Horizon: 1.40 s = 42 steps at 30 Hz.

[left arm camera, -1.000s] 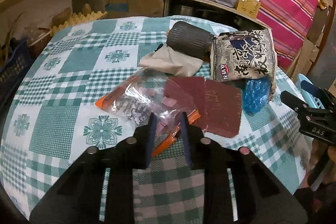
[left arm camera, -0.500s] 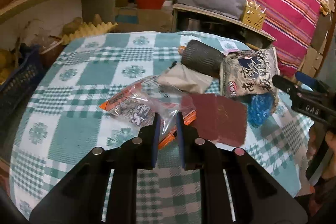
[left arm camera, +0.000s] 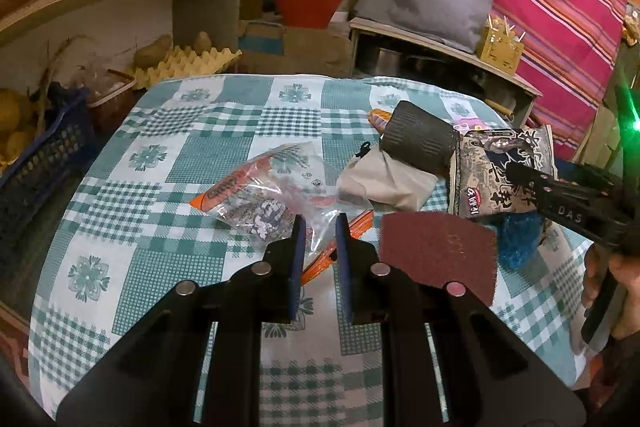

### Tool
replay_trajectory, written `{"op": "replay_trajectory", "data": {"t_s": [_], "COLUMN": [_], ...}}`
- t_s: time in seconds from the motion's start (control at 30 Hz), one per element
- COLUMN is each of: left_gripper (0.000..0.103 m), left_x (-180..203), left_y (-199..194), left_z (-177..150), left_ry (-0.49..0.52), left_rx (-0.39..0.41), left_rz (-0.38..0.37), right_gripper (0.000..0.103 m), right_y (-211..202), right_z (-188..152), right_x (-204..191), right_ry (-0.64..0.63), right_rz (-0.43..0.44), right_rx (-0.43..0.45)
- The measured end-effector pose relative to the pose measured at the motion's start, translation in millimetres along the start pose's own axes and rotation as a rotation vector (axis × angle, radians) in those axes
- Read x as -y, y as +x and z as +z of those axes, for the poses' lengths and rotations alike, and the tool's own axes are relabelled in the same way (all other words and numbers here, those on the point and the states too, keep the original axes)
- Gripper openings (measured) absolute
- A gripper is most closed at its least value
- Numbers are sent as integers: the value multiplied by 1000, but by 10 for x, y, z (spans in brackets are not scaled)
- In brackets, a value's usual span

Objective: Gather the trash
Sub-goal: 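Lift the snack bag with the right tool and carry it toward the blue basket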

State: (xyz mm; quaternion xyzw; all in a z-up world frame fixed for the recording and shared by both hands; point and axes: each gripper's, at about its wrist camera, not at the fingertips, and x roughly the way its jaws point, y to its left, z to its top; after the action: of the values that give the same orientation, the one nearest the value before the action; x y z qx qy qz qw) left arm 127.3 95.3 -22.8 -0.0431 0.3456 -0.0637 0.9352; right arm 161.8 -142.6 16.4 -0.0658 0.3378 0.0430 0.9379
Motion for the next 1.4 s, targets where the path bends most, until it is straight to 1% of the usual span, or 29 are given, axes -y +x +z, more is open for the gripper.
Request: {"op": "replay_trajectory", "data": {"t_s": [0.03,0.07,0.17,0.2,0.27,0.3,0.37,0.53,0.7,0.77,0.83,0.9,0.97,1.1,1.13,1.17,1.2,1.23,1.33,1.4], "left_gripper": [14,14,14,14,14,14,14,14,14,14,14,14,14,14,14,14,14,14,14,14], "left_x": [0,-5,-12,-7,-7,-4,-3,39,174,238,302,355,383,413,409,398,390,365,346,337], "left_y": [14,22,26,16,2,-8,-41,-109,-192,-216,-215,-189,-155,-98,-87,-76,-73,-62,-66,-66], "left_z": [2,7,6,-2,-7,-11,-9,6,24,35,46,55,56,51,47,43,40,45,35,29], "left_ry": [1,0,-12,-17,-18,-17,-17,-19,-4,2,7,12,16,26,26,23,21,17,13,16], "left_rx": [-2,-4,-3,-2,1,3,11,32,58,69,73,69,62,49,45,41,39,36,35,34], "left_rz": [3,6,9,11,15,19,23,25,20,11,9,8,7,12,14,16,16,14,12,14], "right_gripper": [50,42,30,29,23,22,18,16,16,16,16,16,19,21,25,37,43,46,46,46], "right_y": [-21,-36,-55,-66,-98,-113,-199,-458,-658,-670,-622,-556,-487,-417,-418,-423,-427,-430,-424,-404], "right_z": [-3,-10,-19,-23,-27,-31,-33,-28,-33,-46,-84,-141,-184,-229,-230,-225,-221,-217,-201,-210], "right_x": [-40,-79,-94,-78,-40,-20,33,243,518,615,691,738,797,864,874,897,912,926,927,935], "right_ry": [-24,-52,-75,-69,-53,-45,-21,57,135,162,174,169,174,170,171,180,190,198,200,198], "right_rz": [-13,-26,-24,-18,5,12,32,117,167,186,191,176,176,163,162,167,169,170,172,152], "right_rx": [13,22,25,27,30,33,54,96,136,132,105,76,46,24,23,24,29,33,31,27]}}
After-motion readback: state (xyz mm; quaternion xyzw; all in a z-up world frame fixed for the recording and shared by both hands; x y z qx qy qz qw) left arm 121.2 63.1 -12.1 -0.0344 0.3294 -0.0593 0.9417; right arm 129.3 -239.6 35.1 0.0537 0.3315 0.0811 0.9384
